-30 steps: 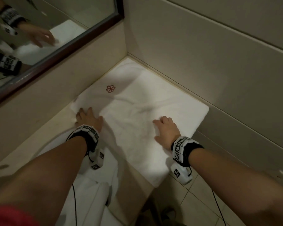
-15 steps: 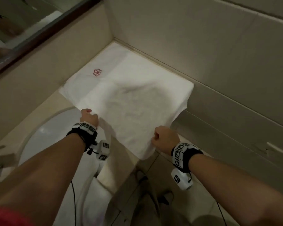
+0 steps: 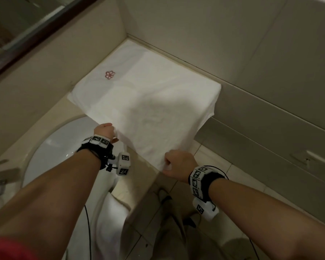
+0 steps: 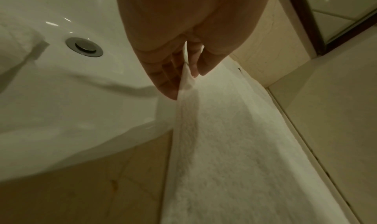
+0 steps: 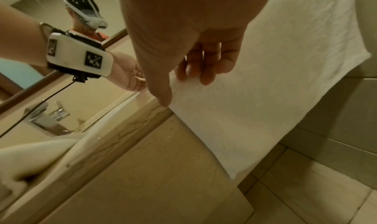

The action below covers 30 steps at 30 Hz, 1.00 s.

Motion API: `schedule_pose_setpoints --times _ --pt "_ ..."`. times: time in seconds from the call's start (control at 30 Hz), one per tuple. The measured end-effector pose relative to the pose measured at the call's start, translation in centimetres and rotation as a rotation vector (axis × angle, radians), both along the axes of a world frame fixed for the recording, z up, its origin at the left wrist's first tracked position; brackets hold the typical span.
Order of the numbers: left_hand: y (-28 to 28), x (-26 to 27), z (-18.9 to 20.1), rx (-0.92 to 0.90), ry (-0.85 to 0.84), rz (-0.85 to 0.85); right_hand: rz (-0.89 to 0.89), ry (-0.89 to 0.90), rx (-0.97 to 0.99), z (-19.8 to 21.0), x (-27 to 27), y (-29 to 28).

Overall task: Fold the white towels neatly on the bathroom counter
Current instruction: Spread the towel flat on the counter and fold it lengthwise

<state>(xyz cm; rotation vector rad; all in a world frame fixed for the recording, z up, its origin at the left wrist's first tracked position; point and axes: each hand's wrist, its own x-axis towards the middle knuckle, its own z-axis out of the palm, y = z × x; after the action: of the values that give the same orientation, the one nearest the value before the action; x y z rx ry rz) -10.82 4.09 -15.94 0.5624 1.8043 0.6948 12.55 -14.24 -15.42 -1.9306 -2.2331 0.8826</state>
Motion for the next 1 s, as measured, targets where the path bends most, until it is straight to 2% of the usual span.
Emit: schedule_pose_setpoints --times 0.17,0.4,0.63,0.83,1.0 --pt "-0.2 -0.1 0.1 0.019 -0.010 0.009 -0.011 -0.093 0.057 -0.6 -1.7 -0.5" --pt "0.3 -0.5 0.3 0.027 0.002 0.006 -0.024 -0.139 0.033 -0.9 -2.3 -0.4" --pt "0.2 0.1 0.5 0.069 0.026 -0.026 -0.021 0.012 -0.005 -0.4 -1.2 -0.4" --pt "1.3 0.7 2.0 0.041 0.092 -0.005 -0.053 0.100 -0.020 2.0 0.7 1.1" --pt "3.1 0.3 3.6 0.053 0.145 -0.234 -0.151 0.170 -0.081 4.5 2.6 3.5"
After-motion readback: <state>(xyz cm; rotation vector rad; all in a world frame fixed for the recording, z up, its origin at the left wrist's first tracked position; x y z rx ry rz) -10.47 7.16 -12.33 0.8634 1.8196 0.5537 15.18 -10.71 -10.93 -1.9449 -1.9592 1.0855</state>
